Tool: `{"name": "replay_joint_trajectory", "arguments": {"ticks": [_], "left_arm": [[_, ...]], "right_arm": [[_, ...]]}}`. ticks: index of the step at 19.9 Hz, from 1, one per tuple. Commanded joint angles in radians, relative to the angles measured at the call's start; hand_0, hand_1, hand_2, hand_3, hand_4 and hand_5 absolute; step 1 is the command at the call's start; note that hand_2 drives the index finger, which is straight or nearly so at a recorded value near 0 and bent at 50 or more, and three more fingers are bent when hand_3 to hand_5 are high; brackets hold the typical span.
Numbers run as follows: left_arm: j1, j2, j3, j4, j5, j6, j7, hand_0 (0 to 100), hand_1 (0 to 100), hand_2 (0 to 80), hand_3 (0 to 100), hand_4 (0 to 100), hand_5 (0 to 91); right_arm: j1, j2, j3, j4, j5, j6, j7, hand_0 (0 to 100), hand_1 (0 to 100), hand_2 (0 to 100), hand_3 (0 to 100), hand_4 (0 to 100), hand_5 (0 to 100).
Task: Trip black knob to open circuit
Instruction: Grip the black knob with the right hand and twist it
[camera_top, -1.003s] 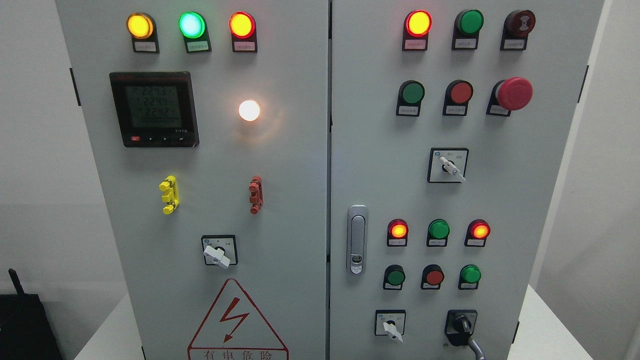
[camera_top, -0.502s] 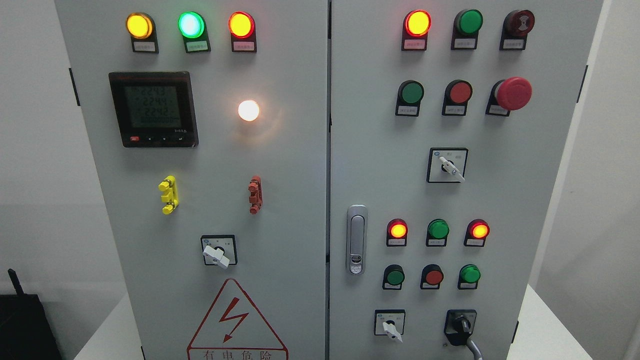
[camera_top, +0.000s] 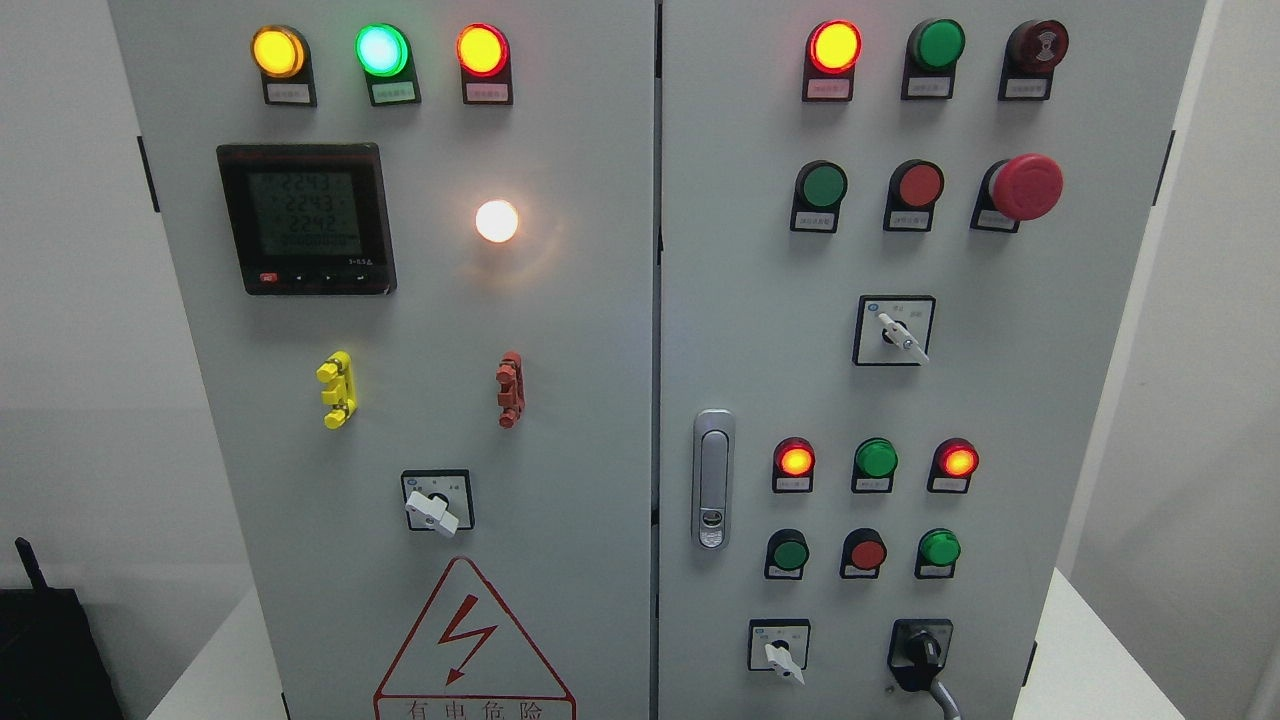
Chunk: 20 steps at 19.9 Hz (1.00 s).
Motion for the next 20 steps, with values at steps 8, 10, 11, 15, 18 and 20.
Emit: {"name": "replay_joint_trajectory", "arguments": {"ticks": [8,10,11,15,18,20], "left_arm": [[-0.002,0.0,0.002,0.0,0.002,-0.003,0.0,12,39,0.0,0,0,0.0],[-0.002,0.0,0.002,0.0,0.002,-0.003,0.0,12,39,0.0,0,0,0.0],[-0.002,0.0,0.002,0.0,0.002,-0.003,0.0,12,39,0.0,0,0,0.0],[-0.002,0.0,0.002,0.0,0.001,-0.003,0.0,12,39,0.0,0,0,0.0],[-0.004,0.0,0.002,0.0,0.002,-0.002,0.0,12,39,0.0,0,0,0.0],[-0.002,0.0,0.002,0.0,0.002,-0.003,0.0,12,39,0.0,0,0,0.0]], "right_arm": [[-0.023,0.004,0.025,-0.018,0.001,-0.007,0.005,0,0,6,100,100,100],[-0.025,0.004,0.031,-0.018,0.001,-0.007,0.005,0,0,6,100,100,100],[-0.025,0.006,0.033,-0.018,0.001,-0.007,0.005,0,0,6,100,100,100],[-0.025,0.006,0.043,-0.018,0.003,-0.007,0.006,0,0,6,100,100,100],[-0.025,0.006,0.045,-0.018,0.003,-0.007,0.006,0,0,6,100,100,100],[-0.025,0.006,0.047,-0.018,0.003,-0.009,0.005,0,0,6,100,100,100]]}}
